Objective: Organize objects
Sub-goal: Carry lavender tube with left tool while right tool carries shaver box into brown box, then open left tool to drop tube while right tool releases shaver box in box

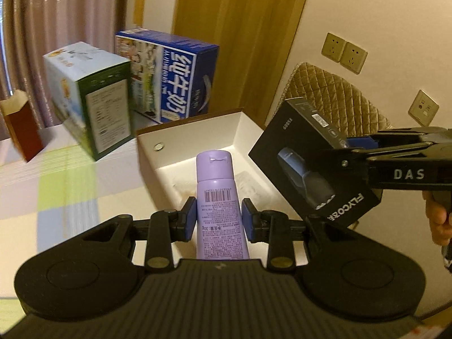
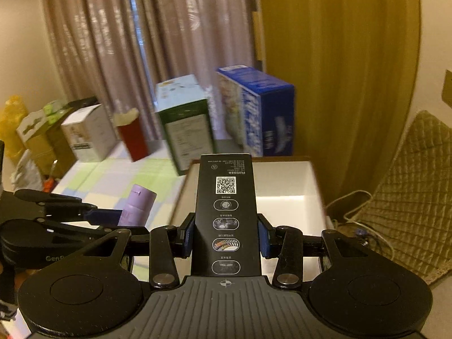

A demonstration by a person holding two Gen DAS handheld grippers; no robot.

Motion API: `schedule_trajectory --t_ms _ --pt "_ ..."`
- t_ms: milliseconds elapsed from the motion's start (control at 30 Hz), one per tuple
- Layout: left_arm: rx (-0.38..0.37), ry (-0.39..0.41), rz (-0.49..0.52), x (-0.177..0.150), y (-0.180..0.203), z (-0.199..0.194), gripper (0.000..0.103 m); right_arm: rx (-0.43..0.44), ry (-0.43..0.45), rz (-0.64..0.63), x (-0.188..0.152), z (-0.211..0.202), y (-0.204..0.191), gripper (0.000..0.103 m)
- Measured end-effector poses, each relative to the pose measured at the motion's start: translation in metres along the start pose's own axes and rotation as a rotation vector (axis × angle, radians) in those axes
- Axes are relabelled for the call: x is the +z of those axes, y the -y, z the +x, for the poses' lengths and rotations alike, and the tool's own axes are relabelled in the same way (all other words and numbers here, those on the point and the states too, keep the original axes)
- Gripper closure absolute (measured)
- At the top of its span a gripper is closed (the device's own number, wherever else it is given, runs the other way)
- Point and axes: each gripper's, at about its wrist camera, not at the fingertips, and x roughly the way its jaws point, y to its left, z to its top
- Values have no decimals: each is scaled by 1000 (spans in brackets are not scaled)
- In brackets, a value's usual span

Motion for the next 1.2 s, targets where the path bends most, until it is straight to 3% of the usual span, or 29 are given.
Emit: schedule_trajectory --t_ms 200,667,1000,1200 --pt "22 -68 -18 21 5 55 75 -8 -44 71 6 42 31 63" --pt "138 -225 -51 50 -25 169 74 -1 -137 219 10 143 70 63" --pt "161 -257 -40 53 -40 194 74 -1 -157 264 12 176 76 63" --pt "156 -248 -32 54 -43 192 58 5 -124 291 14 179 78 61"
